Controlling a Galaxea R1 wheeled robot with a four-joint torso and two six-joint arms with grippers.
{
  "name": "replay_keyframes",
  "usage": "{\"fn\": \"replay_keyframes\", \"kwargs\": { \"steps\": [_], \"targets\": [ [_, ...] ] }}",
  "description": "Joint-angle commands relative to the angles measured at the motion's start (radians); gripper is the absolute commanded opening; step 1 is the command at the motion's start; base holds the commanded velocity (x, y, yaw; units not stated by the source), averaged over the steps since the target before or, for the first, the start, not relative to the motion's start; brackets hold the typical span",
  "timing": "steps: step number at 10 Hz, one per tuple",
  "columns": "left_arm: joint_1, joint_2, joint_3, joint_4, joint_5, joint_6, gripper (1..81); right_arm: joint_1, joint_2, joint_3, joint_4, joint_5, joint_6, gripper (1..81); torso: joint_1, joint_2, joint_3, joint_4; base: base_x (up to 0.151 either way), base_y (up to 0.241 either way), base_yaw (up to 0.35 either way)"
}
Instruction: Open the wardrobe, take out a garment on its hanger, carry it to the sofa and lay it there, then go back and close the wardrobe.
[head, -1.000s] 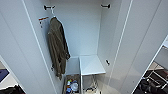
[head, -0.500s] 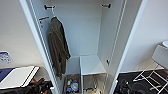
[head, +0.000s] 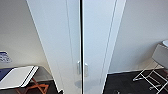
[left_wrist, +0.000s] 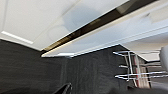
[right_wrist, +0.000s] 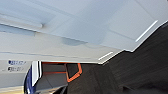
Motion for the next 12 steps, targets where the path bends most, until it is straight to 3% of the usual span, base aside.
{"fn": "replay_keyframes", "kwargs": {
  "steps": [1, 4, 7, 9, 12],
  "targets": [
    [0.131, 0.006, -0.09, 0.188, -0.028, 0.014, 81.1, -0.12, 0.033, -0.226, -0.192, -0.032, -0.003, 81.1, 0.0, 0.0, 0.0, 0.0, 0.0, 0.0, 0.0],
    [0.37, 0.132, -0.333, 0.335, -0.138, 0.016, 81.1, -0.338, 0.131, -0.458, -0.328, -0.033, -0.018, 81.1, 0.0, 0.0, 0.0, 0.0, 0.0, 0.0, 0.0],
    [0.543, 0.299, -0.605, 0.426, -0.207, 0.016, 81.1, -0.526, 0.365, -0.832, -0.503, -0.028, -0.018, 81.1, 0.0, 0.0, 0.0, 0.0, 0.0, 0.0, 0.0],
    [0.621, 0.393, -0.768, 0.449, -0.226, 0.017, 81.1, -0.603, 0.503, -1.043, -0.546, -0.026, -0.018, 81.1, -0.001, -0.001, 0.0, 0.0, 0.0, 0.0, 0.0],
    [0.678, 0.51, -0.922, 0.457, -0.215, 0.037, 81.1, -0.685, 0.547, -1.067, -0.605, -0.028, -0.018, 81.1, -0.001, -0.001, 0.001, 0.0, 0.0, 0.0, 0.0]
  ]
}}
